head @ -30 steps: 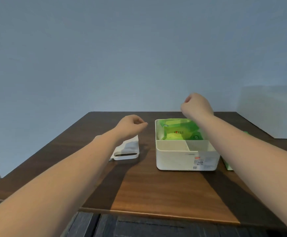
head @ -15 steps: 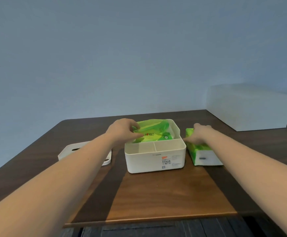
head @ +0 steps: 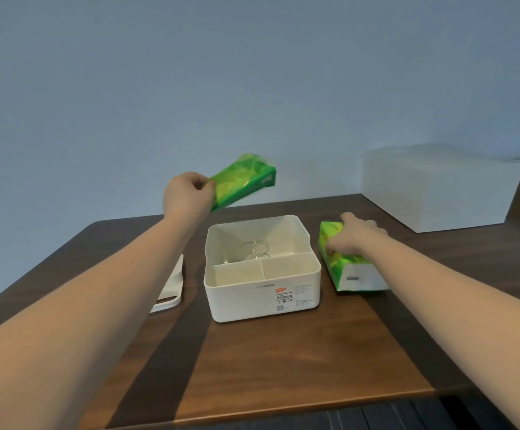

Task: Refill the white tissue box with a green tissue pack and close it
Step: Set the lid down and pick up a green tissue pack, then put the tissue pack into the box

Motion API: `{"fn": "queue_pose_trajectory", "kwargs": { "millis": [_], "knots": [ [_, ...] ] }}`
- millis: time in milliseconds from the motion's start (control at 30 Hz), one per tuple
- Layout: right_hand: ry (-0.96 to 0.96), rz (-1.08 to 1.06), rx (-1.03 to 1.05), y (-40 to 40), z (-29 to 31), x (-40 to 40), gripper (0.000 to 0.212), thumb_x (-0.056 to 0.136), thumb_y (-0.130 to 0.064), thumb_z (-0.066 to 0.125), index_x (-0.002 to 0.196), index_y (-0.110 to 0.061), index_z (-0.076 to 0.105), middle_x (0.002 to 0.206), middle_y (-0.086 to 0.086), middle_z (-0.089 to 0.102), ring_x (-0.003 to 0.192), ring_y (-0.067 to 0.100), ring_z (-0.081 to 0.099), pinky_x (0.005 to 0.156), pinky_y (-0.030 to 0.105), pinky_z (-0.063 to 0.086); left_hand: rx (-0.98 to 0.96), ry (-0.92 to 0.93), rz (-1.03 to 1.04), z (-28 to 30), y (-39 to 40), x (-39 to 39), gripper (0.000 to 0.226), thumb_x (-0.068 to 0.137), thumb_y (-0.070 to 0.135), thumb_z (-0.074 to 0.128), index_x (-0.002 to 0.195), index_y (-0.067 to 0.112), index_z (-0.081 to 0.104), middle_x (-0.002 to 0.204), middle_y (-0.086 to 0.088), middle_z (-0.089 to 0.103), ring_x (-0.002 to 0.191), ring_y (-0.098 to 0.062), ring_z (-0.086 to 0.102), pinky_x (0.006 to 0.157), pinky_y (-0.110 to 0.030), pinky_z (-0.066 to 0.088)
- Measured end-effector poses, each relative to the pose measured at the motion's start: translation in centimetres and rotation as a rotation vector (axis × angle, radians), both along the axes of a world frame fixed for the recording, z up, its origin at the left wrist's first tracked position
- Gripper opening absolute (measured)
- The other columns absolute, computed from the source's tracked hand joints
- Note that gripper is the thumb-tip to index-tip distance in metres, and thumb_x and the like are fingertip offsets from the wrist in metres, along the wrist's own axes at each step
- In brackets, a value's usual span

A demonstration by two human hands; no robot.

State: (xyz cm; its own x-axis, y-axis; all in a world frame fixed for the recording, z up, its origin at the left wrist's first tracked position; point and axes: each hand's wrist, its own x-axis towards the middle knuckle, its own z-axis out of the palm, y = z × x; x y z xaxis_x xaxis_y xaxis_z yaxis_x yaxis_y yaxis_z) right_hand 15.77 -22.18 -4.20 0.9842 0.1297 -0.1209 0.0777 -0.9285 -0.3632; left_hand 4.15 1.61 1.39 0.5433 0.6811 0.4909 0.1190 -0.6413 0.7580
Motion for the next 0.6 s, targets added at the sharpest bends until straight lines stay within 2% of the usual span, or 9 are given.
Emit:
{"fn": "queue_pose_trajectory", "kwargs": {
  "millis": [133,300,433,600],
  "knots": [
    [-0.097,-0.015,0.107,0.5,1.1,0.4,0.082,0.071,-0.042,0.065,0.143,-0.034,0.027,0.142,0.017,0.036,0.128,0.042,0.041,0.1,0.049,0.042,0.083,0.106,0.097,-1.0,1.6,1.0,0.026,0.086,0.012,0.051,0.097,0.01,0.074,0.094,-0.011,0.072,0.079,-0.026,0.055,0.069,-0.029,0.041],
    [-0.288,0.047,0.196,1.6,3.9,0.4,0.075,0.072,-0.043,0.063,0.139,-0.039,0.03,0.136,0.012,0.04,0.124,0.04,0.045,0.099,0.047,0.041,0.119,0.263,0.163,-2.3,4.6,1.9,0.029,0.087,0.012,0.048,0.101,0.009,0.073,0.099,-0.014,0.071,0.08,-0.027,0.051,0.07,-0.03,0.04],
    [-0.45,0.211,0.202,3.2,6.6,0.1,0.077,0.074,-0.045,0.065,0.142,-0.042,0.027,0.144,0.009,0.035,0.128,0.038,0.042,0.099,0.048,0.038,0.074,0.377,0.17,-4.0,6.1,2.4,0.029,0.085,0.01,0.049,0.099,0.01,0.075,0.084,-0.01,0.066,0.077,-0.029,0.053,0.067,-0.03,0.041],
    [-0.511,0.45,0.218,5.8,7.9,-0.7,0.083,0.069,-0.045,0.069,0.141,-0.045,0.028,0.147,0.005,0.033,0.129,0.036,0.042,0.104,0.05,0.039,0.069,0.442,0.077,-6.8,6.6,2.9,0.028,0.089,0.016,0.055,0.11,0.014,0.073,0.105,-0.008,0.073,0.087,-0.026,0.064,0.071,-0.032,0.05]
  ]
}}
